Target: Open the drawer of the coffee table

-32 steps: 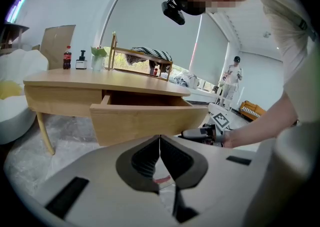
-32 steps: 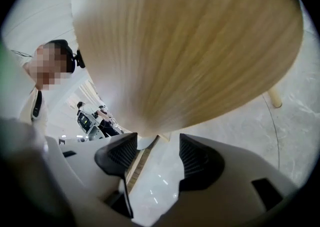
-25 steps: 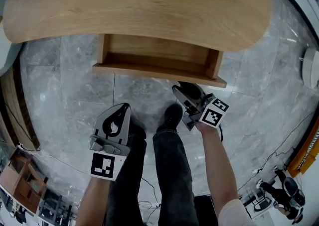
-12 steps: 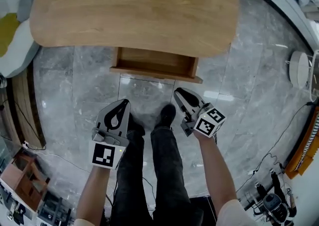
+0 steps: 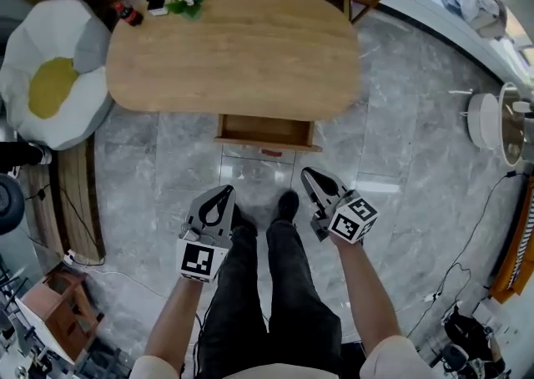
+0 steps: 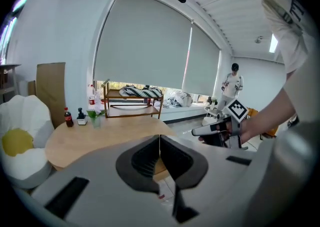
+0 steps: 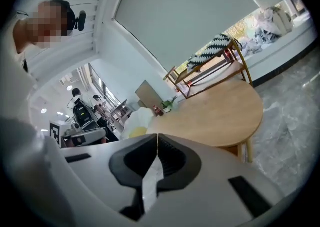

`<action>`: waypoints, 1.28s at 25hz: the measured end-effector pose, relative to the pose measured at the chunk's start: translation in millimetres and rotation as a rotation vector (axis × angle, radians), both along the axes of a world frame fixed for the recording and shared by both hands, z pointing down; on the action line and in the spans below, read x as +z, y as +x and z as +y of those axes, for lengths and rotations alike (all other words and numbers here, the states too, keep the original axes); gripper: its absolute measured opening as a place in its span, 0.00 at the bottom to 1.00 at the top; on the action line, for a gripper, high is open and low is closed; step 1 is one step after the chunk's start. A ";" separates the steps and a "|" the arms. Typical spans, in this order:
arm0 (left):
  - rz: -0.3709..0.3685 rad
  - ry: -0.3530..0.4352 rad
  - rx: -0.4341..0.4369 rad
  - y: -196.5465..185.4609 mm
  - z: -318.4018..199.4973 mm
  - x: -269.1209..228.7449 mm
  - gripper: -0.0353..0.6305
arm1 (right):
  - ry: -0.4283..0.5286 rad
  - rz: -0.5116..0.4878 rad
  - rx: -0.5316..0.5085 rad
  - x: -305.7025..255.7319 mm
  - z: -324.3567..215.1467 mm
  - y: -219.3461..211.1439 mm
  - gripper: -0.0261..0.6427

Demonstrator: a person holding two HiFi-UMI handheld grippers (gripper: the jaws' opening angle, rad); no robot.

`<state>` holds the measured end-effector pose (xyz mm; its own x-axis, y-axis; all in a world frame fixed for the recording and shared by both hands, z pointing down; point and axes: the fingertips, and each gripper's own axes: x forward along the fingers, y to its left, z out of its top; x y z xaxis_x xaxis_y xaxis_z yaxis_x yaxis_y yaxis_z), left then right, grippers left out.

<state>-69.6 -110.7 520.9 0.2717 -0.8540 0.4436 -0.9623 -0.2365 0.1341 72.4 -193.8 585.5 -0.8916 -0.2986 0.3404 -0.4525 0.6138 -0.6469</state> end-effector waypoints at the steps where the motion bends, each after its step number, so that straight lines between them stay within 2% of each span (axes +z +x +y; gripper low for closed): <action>1: 0.002 0.004 -0.002 0.2 2.8 -16.0 0.08 | 0.014 0.011 0.008 -16.9 1.2 2.8 0.07; 7: -0.028 0.036 0.013 2.7 10.3 -104.4 0.08 | 0.204 0.086 -0.003 -128.8 6.0 6.4 0.07; 13: -0.025 0.106 0.036 -3.3 19.2 -183.6 0.08 | 0.313 0.086 0.032 -219.1 18.5 0.8 0.07; 20: -0.007 0.178 0.031 -15.5 31.7 -266.8 0.08 | 0.465 0.118 0.107 -309.3 41.5 16.7 0.07; 25: 0.000 0.217 0.055 -23.3 44.1 -307.5 0.08 | 0.546 0.140 0.163 -357.8 58.3 24.9 0.07; 32: 0.001 0.218 0.035 -27.0 79.4 -336.0 0.08 | 0.608 0.182 0.221 -394.4 84.6 42.3 0.07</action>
<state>-96.7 -31.3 184.9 0.3029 -0.9198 0.2492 -0.9530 -0.2930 0.0770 114.7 -109.2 191.1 -0.7319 -0.6534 0.1933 -0.6784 0.7253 -0.1167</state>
